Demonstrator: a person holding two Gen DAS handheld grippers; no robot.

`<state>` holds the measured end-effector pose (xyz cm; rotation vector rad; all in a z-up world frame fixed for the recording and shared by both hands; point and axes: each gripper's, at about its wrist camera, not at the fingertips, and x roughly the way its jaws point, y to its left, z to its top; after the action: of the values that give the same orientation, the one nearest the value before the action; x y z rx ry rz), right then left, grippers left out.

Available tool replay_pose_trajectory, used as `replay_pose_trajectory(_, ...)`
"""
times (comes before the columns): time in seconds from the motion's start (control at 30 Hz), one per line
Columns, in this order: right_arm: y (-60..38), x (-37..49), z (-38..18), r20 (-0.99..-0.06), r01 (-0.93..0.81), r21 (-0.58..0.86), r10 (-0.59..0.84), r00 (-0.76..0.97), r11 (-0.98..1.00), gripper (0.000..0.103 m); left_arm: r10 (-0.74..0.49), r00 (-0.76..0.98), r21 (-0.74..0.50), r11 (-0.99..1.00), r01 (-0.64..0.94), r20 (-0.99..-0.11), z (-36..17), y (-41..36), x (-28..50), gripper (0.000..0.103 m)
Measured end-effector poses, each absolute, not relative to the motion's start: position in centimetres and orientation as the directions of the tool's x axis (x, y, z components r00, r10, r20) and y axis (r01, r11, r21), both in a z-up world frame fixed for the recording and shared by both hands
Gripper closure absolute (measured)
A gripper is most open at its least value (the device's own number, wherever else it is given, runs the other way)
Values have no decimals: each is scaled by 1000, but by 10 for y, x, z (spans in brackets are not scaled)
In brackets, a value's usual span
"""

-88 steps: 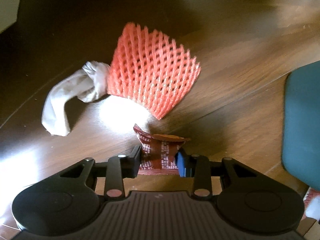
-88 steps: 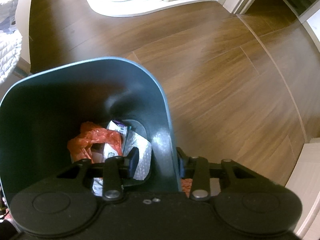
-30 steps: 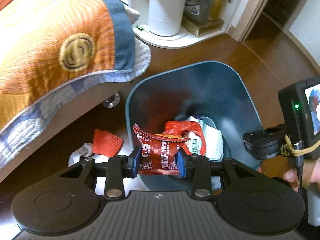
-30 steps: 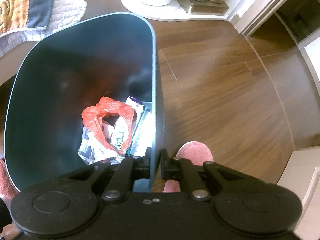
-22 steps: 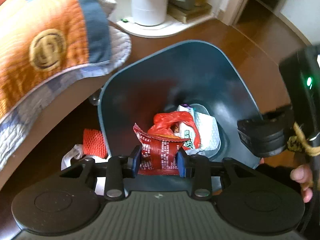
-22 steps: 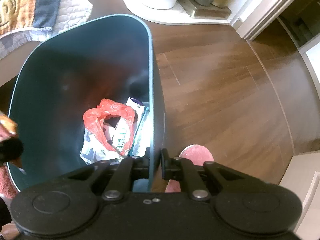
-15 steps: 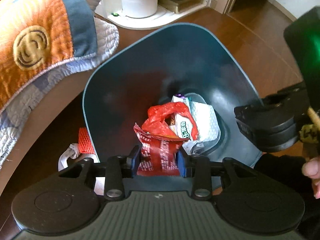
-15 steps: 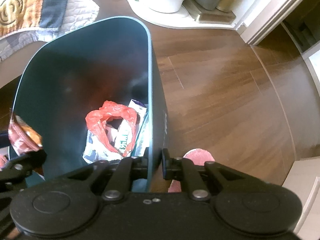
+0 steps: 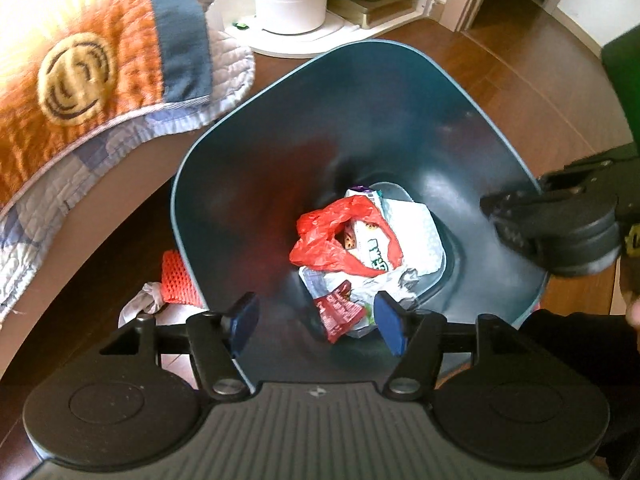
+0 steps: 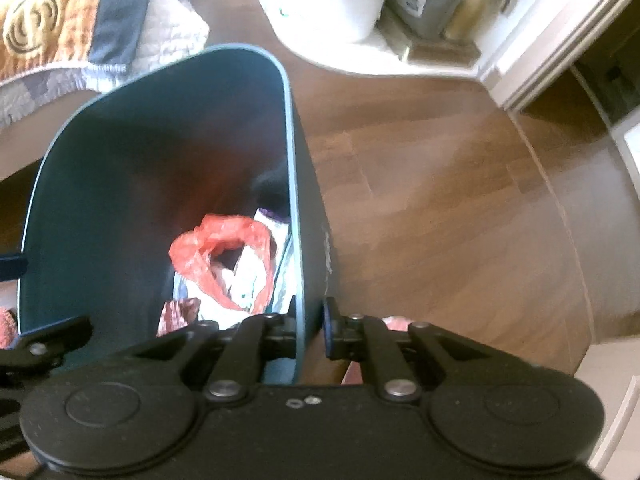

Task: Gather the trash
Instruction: 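Lower the left tool to the white cloth and grasp it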

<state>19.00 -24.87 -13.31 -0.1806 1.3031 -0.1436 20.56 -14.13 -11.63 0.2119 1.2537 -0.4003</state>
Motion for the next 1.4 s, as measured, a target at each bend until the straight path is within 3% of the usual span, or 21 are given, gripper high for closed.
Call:
replay_pose_trajectory(0.17,-250,193,-136,-938,-15,-235,-222,268,972,97,-167,272,-57,927,371,-948,-114,-115,205,39)
replay_pose_trajectory(0.23,-254,194,-136,-942,-12,-225,-214,259,974,97,-128,300,-18,939,343,-945,-113,-99,205,26)
replay_pose_trajectory(0.27,-256,194,-137,-944,-7,-220,-211,254,975,97,-101,315,6,947,322,-944,-114,-89,205,25)
replay_pose_trajectory(0.67,-281,201,-145,-966,61,-182,-190,178,981,99,173,173,179,984,21,-970,-209,20,254,25)
replay_pose_trajectory(0.83,-281,204,-153,-968,34,-199,-202,146,979,94,228,156,236,971,36,-961,-249,31,268,25)
replay_pose_trajectory(1.0,-285,210,-157,-974,29,-190,-192,120,981,90,201,120,203,979,5,-972,-286,41,296,25)
replay_pose_trajectory(1.23,-288,215,-166,-979,-1,-194,-193,70,981,88,233,181,273,930,244,-955,-334,23,317,25)
replay_pose_trajectory(1.4,-291,216,-172,-981,-26,-192,-191,26,981,88,228,162,266,924,274,-960,-361,32,333,25)
